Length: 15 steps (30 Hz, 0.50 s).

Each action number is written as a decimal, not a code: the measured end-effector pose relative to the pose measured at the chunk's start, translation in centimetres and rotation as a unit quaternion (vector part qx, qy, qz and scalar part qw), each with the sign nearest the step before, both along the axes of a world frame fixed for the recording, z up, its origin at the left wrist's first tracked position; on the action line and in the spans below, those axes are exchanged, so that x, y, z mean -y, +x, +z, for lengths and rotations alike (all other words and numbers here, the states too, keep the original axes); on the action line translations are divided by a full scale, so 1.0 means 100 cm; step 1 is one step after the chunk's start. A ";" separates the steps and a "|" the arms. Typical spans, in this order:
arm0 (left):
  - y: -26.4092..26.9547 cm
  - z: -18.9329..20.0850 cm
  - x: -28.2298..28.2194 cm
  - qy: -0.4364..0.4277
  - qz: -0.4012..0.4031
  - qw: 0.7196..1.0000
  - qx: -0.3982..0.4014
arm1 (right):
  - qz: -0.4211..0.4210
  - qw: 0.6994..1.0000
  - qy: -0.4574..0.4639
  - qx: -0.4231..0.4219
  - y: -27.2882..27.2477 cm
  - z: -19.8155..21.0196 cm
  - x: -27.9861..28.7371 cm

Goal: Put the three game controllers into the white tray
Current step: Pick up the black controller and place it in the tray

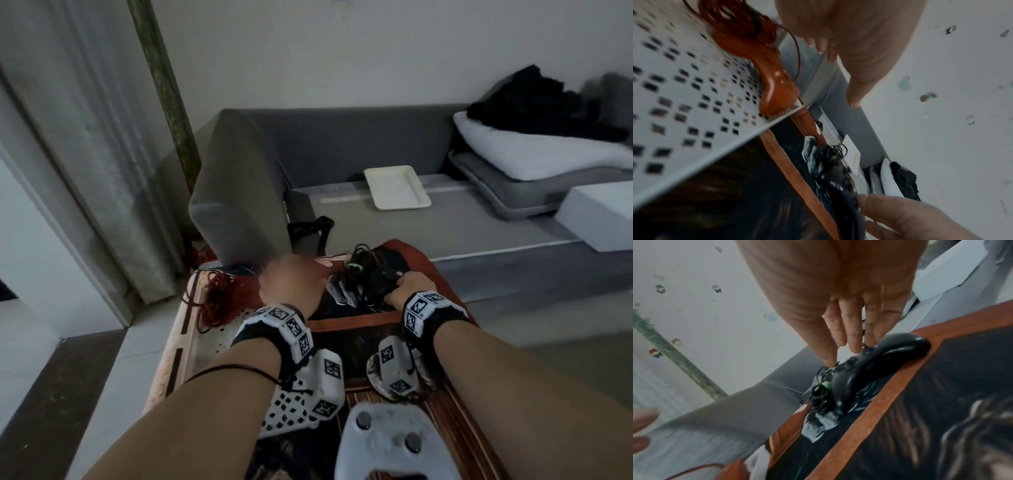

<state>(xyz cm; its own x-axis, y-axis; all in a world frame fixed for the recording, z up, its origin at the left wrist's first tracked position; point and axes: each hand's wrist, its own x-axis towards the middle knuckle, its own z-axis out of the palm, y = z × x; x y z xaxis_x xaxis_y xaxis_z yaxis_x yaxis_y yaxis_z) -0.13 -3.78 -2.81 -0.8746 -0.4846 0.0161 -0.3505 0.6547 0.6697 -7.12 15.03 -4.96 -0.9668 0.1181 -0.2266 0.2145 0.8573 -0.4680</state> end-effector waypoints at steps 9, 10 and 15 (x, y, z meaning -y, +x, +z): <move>-0.063 -0.040 -0.063 0.060 -0.049 0.996 0.053 | -0.055 0.999 0.000 0.002 -0.032 -0.030 -0.063; -0.069 -0.043 -0.067 0.060 -0.048 0.996 0.054 | -0.057 0.998 -0.009 0.004 -0.035 -0.033 -0.065; -0.097 -0.058 -0.078 0.060 -0.060 0.994 0.073 | -0.073 0.996 -0.048 -0.011 -0.044 -0.045 -0.070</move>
<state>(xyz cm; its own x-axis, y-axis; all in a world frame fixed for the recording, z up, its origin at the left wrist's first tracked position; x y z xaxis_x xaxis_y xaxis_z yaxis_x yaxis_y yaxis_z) -9.85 4.04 -8.62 -0.9152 -0.3671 -0.1664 -0.3734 0.6169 0.6928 -11.49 22.03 -9.48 -0.9455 0.2369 -0.2234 0.3231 0.7684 -0.5524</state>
